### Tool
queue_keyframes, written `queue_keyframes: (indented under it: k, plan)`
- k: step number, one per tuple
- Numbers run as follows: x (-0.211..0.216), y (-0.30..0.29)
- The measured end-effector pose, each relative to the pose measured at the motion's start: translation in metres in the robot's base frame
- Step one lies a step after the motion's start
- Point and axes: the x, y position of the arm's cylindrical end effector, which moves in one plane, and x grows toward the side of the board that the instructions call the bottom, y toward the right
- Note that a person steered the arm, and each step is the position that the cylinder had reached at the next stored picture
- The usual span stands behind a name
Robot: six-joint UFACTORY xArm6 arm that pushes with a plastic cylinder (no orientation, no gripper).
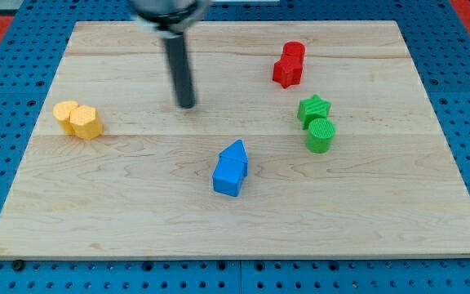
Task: Separate the red star from the red circle
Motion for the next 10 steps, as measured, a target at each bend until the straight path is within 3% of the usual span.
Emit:
queue_keyframes:
  k: [2, 3, 4, 5, 7, 10]
  plan:
    - [-0.047, 0.202]
    - [-0.114, 0.208]
    - [-0.124, 0.181]
    - [-0.09, 0.166]
    - [-0.08, 0.125]
    - [-0.02, 0.075]
